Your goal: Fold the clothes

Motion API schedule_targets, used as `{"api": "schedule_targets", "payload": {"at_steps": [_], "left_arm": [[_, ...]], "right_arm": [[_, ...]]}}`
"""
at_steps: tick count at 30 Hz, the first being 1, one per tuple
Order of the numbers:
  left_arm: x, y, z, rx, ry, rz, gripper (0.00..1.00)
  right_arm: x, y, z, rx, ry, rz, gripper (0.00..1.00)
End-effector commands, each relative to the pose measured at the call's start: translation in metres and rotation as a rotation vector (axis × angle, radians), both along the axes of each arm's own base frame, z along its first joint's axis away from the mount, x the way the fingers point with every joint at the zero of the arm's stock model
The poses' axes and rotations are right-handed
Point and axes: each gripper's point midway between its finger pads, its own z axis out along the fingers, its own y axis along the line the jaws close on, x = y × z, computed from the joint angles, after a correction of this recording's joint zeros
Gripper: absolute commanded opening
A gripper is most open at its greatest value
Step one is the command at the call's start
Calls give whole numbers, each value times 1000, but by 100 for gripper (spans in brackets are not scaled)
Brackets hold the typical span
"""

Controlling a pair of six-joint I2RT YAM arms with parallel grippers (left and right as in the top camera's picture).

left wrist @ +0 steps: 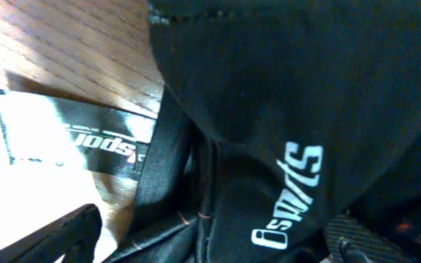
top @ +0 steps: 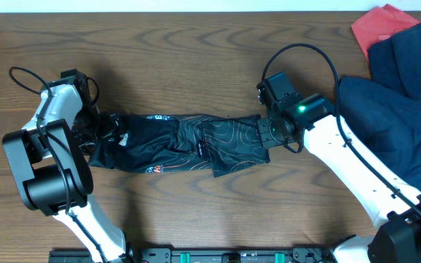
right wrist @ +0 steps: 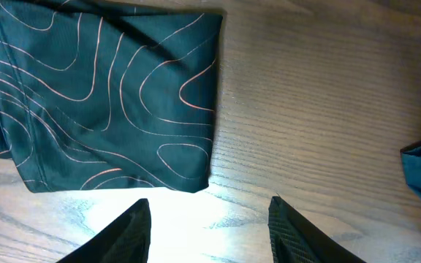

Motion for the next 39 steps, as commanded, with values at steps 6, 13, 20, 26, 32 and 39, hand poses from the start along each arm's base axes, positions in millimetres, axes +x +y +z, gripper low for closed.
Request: {"api": "schedule_targets", "payload": {"at_steps": [6,13,20,26,32,39], "left_arm": [[12,17,13,95,-48,-7,98],[-1,12,-1,80,-10,23,99],[-9,-8,-20,-19,-12,32,57],[-2,-4,-13,-17,-37,40,6],[12,34,33,62,-81,91,6],[15,19,94,-2,-48,75,6]], "right_arm": [[1,-4,0,-8,3,-22,50],[0,-4,0,-6,4,-33,50],[-1,-5,-1,-8,8,-33,50],[0,-5,-1,-7,7,-41,49],[5,-15,0,-17,-3,-102,49],[15,-34,0,-17,-13,-148,50]]}}
